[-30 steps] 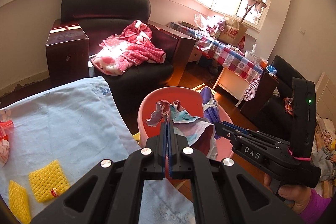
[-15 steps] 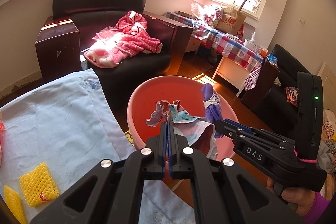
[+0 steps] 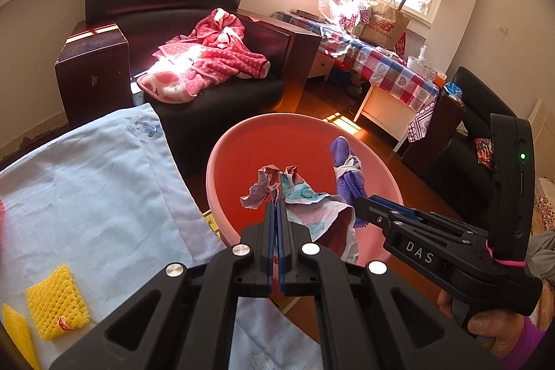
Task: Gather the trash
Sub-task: 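Open both tools to drop the wrapper and mask into the basin, then move both open tools back to the table toward the yellow foam nets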
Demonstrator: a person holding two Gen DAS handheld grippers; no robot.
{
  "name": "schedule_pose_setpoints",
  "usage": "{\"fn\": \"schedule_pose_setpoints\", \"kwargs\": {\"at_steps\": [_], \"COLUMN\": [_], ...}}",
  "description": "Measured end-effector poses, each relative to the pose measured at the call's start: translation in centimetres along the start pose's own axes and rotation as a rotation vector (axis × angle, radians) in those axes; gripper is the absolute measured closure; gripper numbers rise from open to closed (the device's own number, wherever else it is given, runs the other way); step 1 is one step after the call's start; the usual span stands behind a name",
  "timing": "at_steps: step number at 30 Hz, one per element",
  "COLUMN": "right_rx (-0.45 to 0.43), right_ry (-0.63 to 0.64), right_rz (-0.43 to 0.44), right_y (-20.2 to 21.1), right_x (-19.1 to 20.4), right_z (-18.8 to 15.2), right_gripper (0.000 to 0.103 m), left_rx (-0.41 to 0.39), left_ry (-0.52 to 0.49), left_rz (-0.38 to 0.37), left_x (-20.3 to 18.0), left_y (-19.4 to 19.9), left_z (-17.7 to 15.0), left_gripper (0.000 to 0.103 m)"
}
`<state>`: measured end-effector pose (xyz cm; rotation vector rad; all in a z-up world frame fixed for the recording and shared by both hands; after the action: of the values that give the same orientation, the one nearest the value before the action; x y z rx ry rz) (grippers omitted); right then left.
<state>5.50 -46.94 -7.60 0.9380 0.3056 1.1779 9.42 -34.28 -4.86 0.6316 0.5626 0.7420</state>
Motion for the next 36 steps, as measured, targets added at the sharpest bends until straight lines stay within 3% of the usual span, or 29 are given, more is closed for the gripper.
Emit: {"fn": "schedule_pose_setpoints", "kwargs": {"at_steps": [5,7,12,16,19,26,36], "right_rx": [-0.007,-0.013,-0.021,-0.036,-0.051,-0.072,-0.01], "right_ry": [-0.007,-0.011,-0.015,-0.002,0.019,0.1,0.254], "right_rz": [0.007,0.006,0.01,0.017,0.026,0.075,0.191], "right_y": [0.2,0.4,0.7,1.2,1.6,2.6,1.8], "right_x": [-0.2,-0.3,-0.6,-0.2,0.5,3.5,10.8], "right_z": [0.1,0.2,0.2,0.3,0.3,-0.2,-2.7], "right_gripper": [0.081,0.074,0.07,0.07,0.07,0.07,0.068], "left_rx": [0.001,-0.006,-0.025,-0.045,-0.069,-0.109,-0.143], "left_ry": [0.009,0.008,0.011,0.036,0.061,0.095,0.16], "left_rz": [0.001,-0.002,-0.003,-0.002,0.005,0.057,0.186], "left_x": [-0.1,-0.1,0.0,0.6,1.2,2.9,7.7], "left_y": [-0.1,0.1,0.7,1.7,2.6,5.2,10.1], "left_z": [-0.1,0.0,0.0,0.3,0.4,-0.4,-4.0], "left_gripper": [0.101,0.101,0.083,0.078,0.065,0.059,0.057]}}
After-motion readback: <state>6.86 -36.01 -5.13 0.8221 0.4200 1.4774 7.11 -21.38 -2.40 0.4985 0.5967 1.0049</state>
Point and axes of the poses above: each gripper's, at about its wrist camera, not at the fingertips, and y roughly against the way its jaws point, x to its left, z to its top, the point moved 6 cm from there along -y, roughly the way its jaws point, and after that the axes turned 2 degrees about x, right-handed, at the moved point
